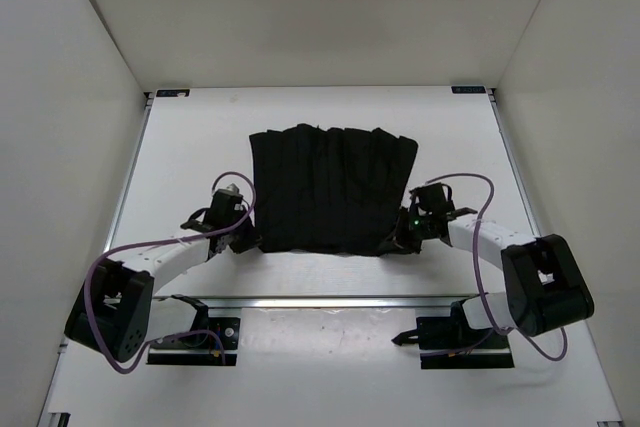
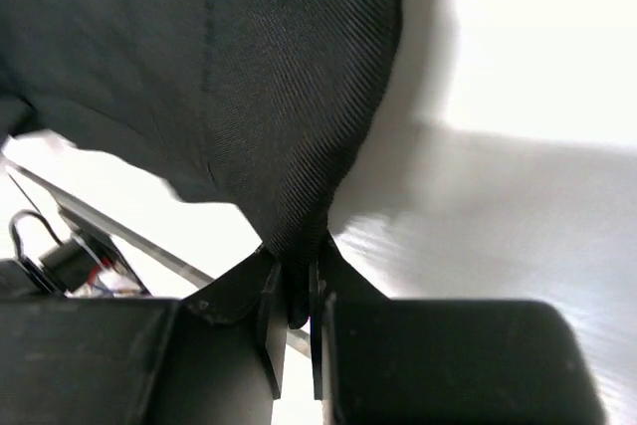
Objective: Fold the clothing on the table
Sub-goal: Fold the skirt
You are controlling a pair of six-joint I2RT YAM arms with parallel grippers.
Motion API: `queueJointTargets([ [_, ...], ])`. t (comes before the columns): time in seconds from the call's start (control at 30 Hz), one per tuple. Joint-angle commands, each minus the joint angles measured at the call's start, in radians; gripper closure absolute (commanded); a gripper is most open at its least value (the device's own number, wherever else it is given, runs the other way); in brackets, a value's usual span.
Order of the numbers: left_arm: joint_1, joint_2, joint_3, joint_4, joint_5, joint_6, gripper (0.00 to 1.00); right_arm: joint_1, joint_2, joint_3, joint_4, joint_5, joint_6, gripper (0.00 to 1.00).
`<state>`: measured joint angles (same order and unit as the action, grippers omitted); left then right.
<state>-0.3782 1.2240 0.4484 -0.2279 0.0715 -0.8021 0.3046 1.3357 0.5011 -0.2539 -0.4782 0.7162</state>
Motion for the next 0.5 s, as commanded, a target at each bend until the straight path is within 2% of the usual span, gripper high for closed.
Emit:
queueJointTargets([
  [0.0, 0.042, -0.003, 0.071, -0.051, 0.042, 0.090, 1.00, -0.056, 0.010, 0.112, -0.010, 0.030, -0.101, 1.00],
  [0.17, 0.130, 0.141, 0.220, -0.122, 0.184, 0.250, 1.00, -0.186, 0.054, 0.232, 0.019, -0.077, -0.245, 1.00],
  [0.23, 0.143, 0.192, 0.336, -0.174, 0.182, 0.312, 1.00, -0.182, 0.072, 0.285, 0.044, -0.094, -0.311, 1.00],
  [0.37, 0.131, 0.261, 0.464, -0.191, 0.159, 0.405, 1.00, -0.130, 0.163, 0.466, -0.018, -0.010, -0.463, 1.00],
  [0.47, 0.150, 0.291, 0.518, -0.163, 0.128, 0.434, 1.00, -0.131, 0.232, 0.516, 0.039, -0.011, -0.480, 1.00],
])
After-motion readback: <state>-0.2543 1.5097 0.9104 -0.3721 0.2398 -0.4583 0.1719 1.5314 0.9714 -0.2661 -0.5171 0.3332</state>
